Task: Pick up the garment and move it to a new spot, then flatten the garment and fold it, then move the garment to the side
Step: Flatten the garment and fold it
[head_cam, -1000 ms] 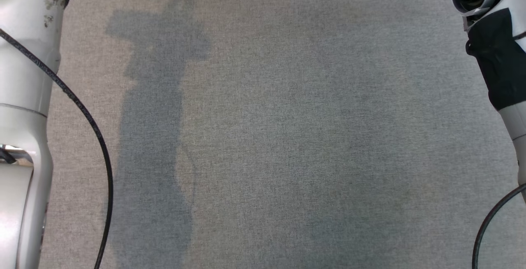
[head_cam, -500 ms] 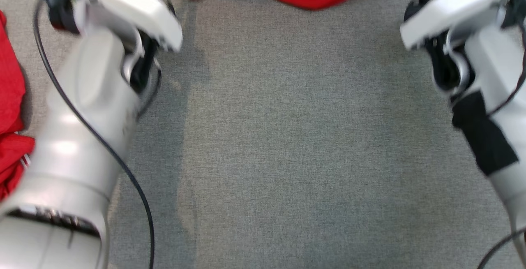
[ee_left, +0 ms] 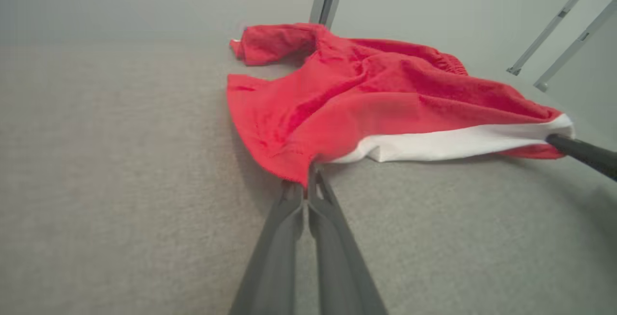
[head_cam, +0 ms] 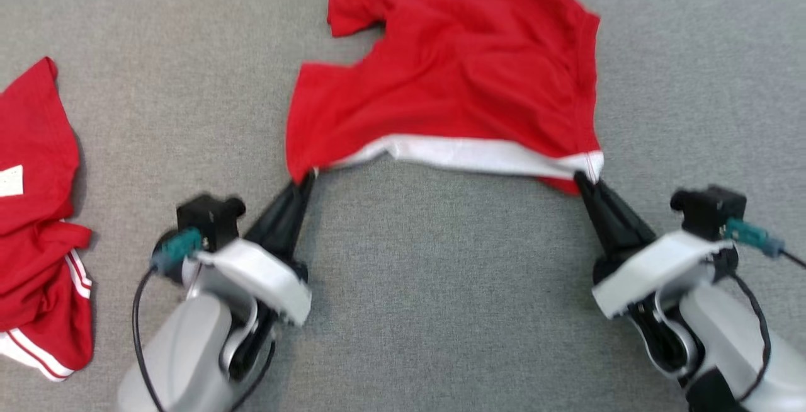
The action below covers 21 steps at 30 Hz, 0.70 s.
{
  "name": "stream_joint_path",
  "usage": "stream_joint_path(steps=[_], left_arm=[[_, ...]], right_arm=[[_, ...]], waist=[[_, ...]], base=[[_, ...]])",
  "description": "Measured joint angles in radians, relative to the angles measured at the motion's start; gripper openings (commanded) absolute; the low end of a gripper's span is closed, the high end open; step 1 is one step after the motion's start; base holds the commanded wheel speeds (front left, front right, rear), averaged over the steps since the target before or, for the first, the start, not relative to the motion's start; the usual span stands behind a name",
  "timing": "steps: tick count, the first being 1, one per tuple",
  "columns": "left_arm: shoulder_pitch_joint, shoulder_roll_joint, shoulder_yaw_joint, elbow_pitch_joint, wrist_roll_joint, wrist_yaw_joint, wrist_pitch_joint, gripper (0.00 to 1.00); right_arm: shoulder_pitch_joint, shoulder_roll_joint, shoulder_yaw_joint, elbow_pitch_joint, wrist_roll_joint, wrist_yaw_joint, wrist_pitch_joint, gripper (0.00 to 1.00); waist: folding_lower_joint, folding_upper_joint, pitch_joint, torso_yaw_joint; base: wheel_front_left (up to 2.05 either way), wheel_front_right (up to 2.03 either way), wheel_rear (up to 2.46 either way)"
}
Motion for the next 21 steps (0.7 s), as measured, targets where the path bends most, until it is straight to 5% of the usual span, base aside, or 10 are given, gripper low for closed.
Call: stream_joint_path(steps=[10, 21], left_arm=[[0.345, 0.169, 0.024, -0.481, -0.048, 0.173, 0.246, 0.00], [0.644, 0.269, 0.031, -0.845, -0.123, 0.327, 0.444, 0.00]], right_arm=[[0.232, -0.081, 0.011, -0.123, 0.052, 0.000, 0.009, 0.00], [0.541, -0.141, -0.095, -0.292, 0.070, 0.000, 0.103, 0.00]], waist=[[0.0000, 0.0000, -0.100, -0.005], [-0.0001, 0.0000, -0.176, 0.007]], base=[[0.00, 0.00, 0.00], [0.00, 0.00, 0.00]])
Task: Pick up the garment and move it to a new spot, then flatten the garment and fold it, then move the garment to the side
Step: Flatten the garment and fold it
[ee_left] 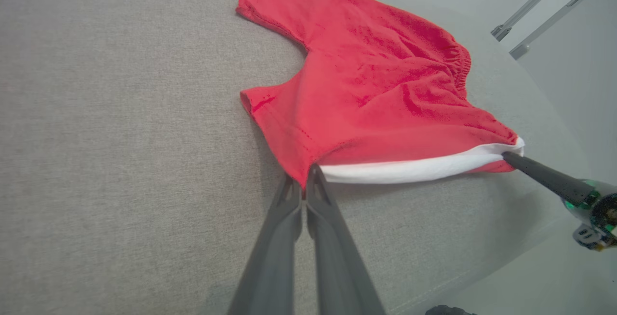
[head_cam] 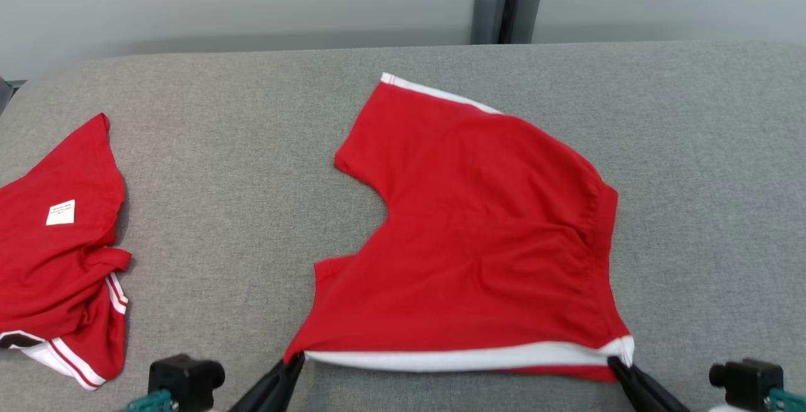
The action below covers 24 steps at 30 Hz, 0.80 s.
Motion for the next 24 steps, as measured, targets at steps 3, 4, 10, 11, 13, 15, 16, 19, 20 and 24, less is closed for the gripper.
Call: stream_joint_path(steps=[3, 4, 10, 11, 13, 15, 16, 19, 20, 24], left_arm=[[0.037, 0.018, 0.003, -0.063, -0.015, 0.016, 0.025, 0.00], [0.037, 0.018, 0.003, -0.063, -0.015, 0.016, 0.025, 0.00], [0.039, 0.058, 0.027, -0.102, -0.013, 0.026, 0.045, 0.00], [0.034, 0.061, 0.028, -0.102, -0.014, 0.020, 0.047, 0.00], [0.013, 0.070, 0.031, -0.095, -0.012, 0.005, 0.050, 0.00], [-0.028, 0.083, 0.043, -0.083, -0.007, -0.007, 0.049, 0.00], [-0.052, 0.088, 0.050, -0.077, -0.002, -0.015, 0.049, 0.00], [-0.139, 0.095, 0.064, -0.048, 0.002, -0.045, 0.055, 0.00], [-0.178, 0.101, 0.071, -0.031, 0.001, -0.059, 0.059, 0.00], [-0.342, 0.108, 0.079, 0.050, -0.004, -0.121, 0.081, 0.00]], right_arm=[[0.074, -0.005, -0.040, -0.062, -0.017, 0.000, 0.044, 0.00], [0.074, -0.005, -0.040, -0.062, -0.017, 0.000, 0.044, 0.00], [0.123, 0.037, -0.143, -0.142, -0.083, 0.000, 0.101, 0.00], [0.126, 0.053, -0.161, -0.151, -0.096, 0.000, 0.112, 0.00], [0.130, 0.085, -0.193, -0.170, -0.115, 0.000, 0.124, 0.00], [0.125, 0.119, -0.217, -0.187, -0.137, 0.000, 0.143, 0.00], [0.117, 0.133, -0.225, -0.195, -0.147, 0.000, 0.151, 0.00], [0.073, 0.184, -0.259, -0.210, -0.173, 0.000, 0.173, 0.00], [0.055, 0.199, -0.270, -0.215, -0.181, 0.000, 0.180, 0.00], [-0.038, 0.254, -0.303, -0.218, -0.228, 0.000, 0.195, 0.00]], waist=[[0.0000, 0.0000, -0.006, 0.000], [0.0000, 0.0000, -0.006, 0.000], [0.0000, 0.0000, 0.000, -0.017], [0.0000, 0.0000, 0.002, -0.020], [0.0000, 0.0000, 0.009, -0.026], [0.0000, 0.0000, 0.019, -0.032], [0.0000, 0.0000, 0.026, -0.035], [0.0000, 0.0000, 0.050, -0.044], [0.0001, 0.0000, 0.059, -0.048], [0.0000, -0.0001, 0.106, -0.059]], base=[[0.00, 0.00, 0.00], [0.00, 0.00, 0.00], [0.00, 0.00, 0.00], [0.00, 0.00, 0.00], [0.00, 0.00, 0.00], [0.00, 0.00, 0.00], [0.00, 0.00, 0.00], [0.00, 0.00, 0.00], [0.00, 0.00, 0.00], [0.00, 0.00, 0.00]])
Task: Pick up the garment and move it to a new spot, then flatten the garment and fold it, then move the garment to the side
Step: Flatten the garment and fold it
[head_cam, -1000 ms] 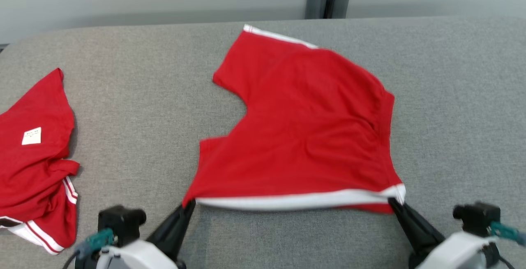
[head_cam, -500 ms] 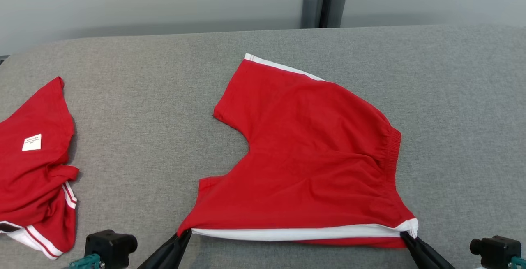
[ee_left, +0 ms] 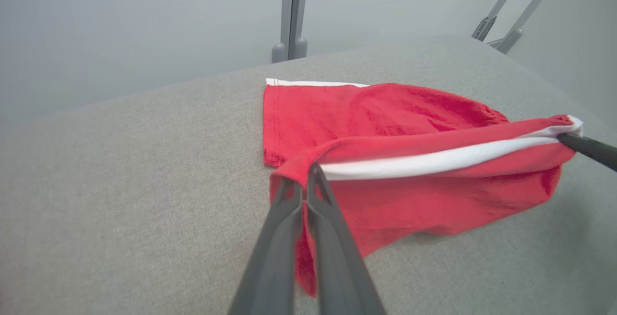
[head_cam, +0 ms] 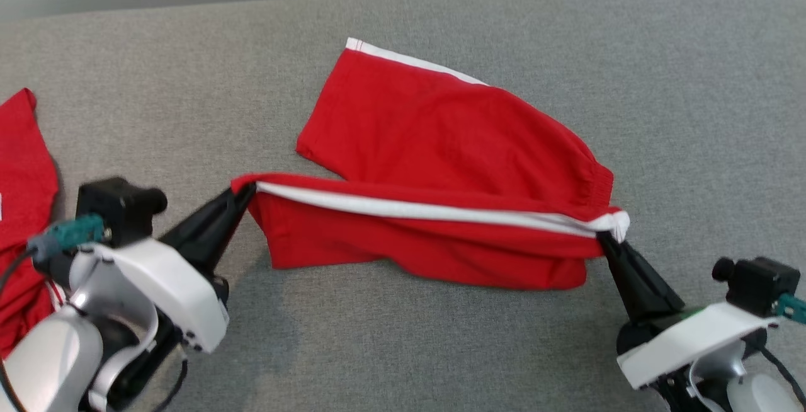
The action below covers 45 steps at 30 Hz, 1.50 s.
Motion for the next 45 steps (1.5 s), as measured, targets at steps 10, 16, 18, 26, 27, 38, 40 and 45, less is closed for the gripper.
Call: stream_joint_path(steps=[10, 16, 18, 26, 27, 38, 40, 45], left_arm=[[-0.507, -0.089, -0.080, 0.413, 0.002, -0.175, 0.096, 0.00], [-0.707, -0.116, -0.123, 0.624, 0.040, -0.217, 0.071, 0.00], [-0.760, -0.125, -0.135, 0.680, 0.045, -0.224, 0.054, 0.00], [-0.890, -0.158, -0.183, 0.877, 0.019, -0.234, 0.021, 0.00], [-0.897, -0.162, -0.189, 0.898, 0.012, -0.234, 0.022, 0.00], [-0.869, -0.189, -0.136, 0.951, -0.029, -0.204, -0.285, 1.00], [-0.820, -0.191, -0.121, 0.930, -0.021, -0.165, -0.370, 1.00], [-0.680, -0.186, -0.098, 0.815, 0.012, -0.081, -0.518, 1.00]], right_arm=[[-0.283, 0.096, -0.021, 0.108, -0.076, 0.000, -0.011, 0.00], [-0.383, 0.116, 0.025, 0.179, -0.073, 0.000, -0.038, 0.00], [-0.407, 0.122, 0.035, 0.198, -0.068, 0.000, -0.057, 0.00], [-0.467, 0.137, 0.074, 0.248, -0.048, 0.000, -0.104, 0.00], [-0.469, 0.137, 0.079, 0.251, -0.046, 0.000, -0.108, 0.00], [-0.431, 0.108, 0.060, 0.238, -0.045, 0.000, -0.230, 1.00], [-0.402, 0.106, 0.029, 0.220, -0.076, 0.000, -0.253, 1.00], [-0.333, 0.105, -0.067, 0.156, -0.192, 0.000, -0.286, 1.00]], waist=[[0.0000, 0.0000, 0.159, -0.039], [0.0000, 0.0000, 0.224, -0.079], [0.0000, 0.0000, 0.239, -0.096], [0.0000, 0.0000, 0.279, -0.152], [0.0000, 0.0000, 0.282, -0.155], [0.0000, 0.0000, 0.269, -0.139], [0.0000, 0.0000, 0.257, -0.127], [0.0000, 0.0000, 0.224, -0.093]], base=[[0.00, 0.00, 0.00], [0.00, 0.00, 0.00], [0.00, 0.00, 0.00], [0.00, 0.00, 0.00], [0.00, 0.00, 0.00], [0.00, 0.00, 0.00], [0.00, 0.00, 0.00], [0.00, 0.00, 0.00]])
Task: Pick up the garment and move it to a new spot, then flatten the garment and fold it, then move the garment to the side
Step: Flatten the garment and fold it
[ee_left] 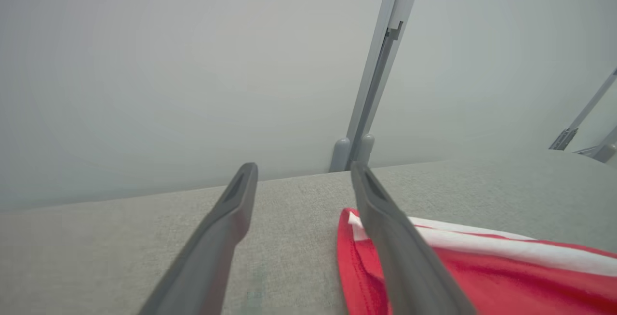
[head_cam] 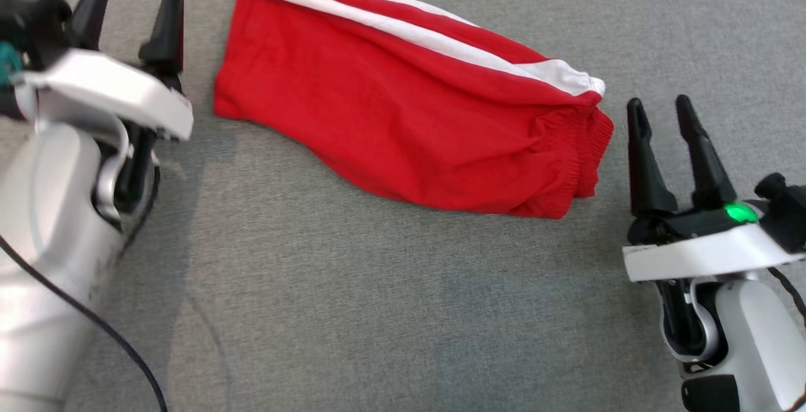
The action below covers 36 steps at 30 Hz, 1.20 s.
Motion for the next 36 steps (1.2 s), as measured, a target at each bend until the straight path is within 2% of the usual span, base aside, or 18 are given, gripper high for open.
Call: stream_joint_path(steps=[7, 11, 17, 21, 31, 34, 36], left_arm=[[0.244, 0.033, 0.065, -0.271, 0.064, 0.156, -0.061, 1.00], [0.407, 0.039, 0.090, -0.426, 0.121, 0.237, -0.064, 1.00], [0.596, 0.048, 0.081, -0.574, 0.190, 0.321, -0.064, 1.00], [0.643, 0.053, 0.062, -0.605, 0.203, 0.339, -0.056, 1.00], [0.650, 0.068, 0.049, -0.605, 0.202, 0.338, -0.028, 1.00], [0.634, 0.073, 0.046, -0.603, 0.202, 0.328, -0.021, 1.00], [0.600, 0.076, 0.037, -0.597, 0.200, 0.306, -0.008, 1.00]], right_arm=[[0.076, 0.017, -0.089, -0.071, -0.191, 0.000, -0.009, 1.00], [0.123, 0.030, -0.107, -0.090, -0.246, 0.000, -0.010, 1.00], [0.192, 0.038, -0.135, -0.092, -0.289, 0.000, -0.010, 1.00], [0.224, 0.039, -0.149, -0.089, -0.304, 0.000, -0.011, 1.00], [0.236, 0.044, -0.152, -0.088, -0.307, 0.000, -0.010, 1.00], [0.236, 0.045, -0.152, -0.089, -0.302, 0.000, -0.010, 1.00], [0.235, 0.046, -0.153, -0.091, -0.301, 0.000, -0.009, 1.00]], waist=[[0.0000, 0.0000, -0.056, 0.034], [0.0000, 0.0000, -0.093, 0.045], [0.0000, 0.0000, -0.152, 0.054], [0.0000, 0.0000, -0.181, 0.064], [0.0000, 0.0000, -0.192, 0.060], [0.0000, 0.0001, -0.185, 0.057], [0.0000, 0.0000, -0.176, 0.055]], base=[[0.00, 0.00, 0.00], [0.00, 0.00, 0.00], [0.00, 0.00, 0.00], [0.00, 0.00, 0.00], [0.00, 0.00, 0.00], [0.00, 0.00, 0.00], [0.00, 0.00, 0.00]])
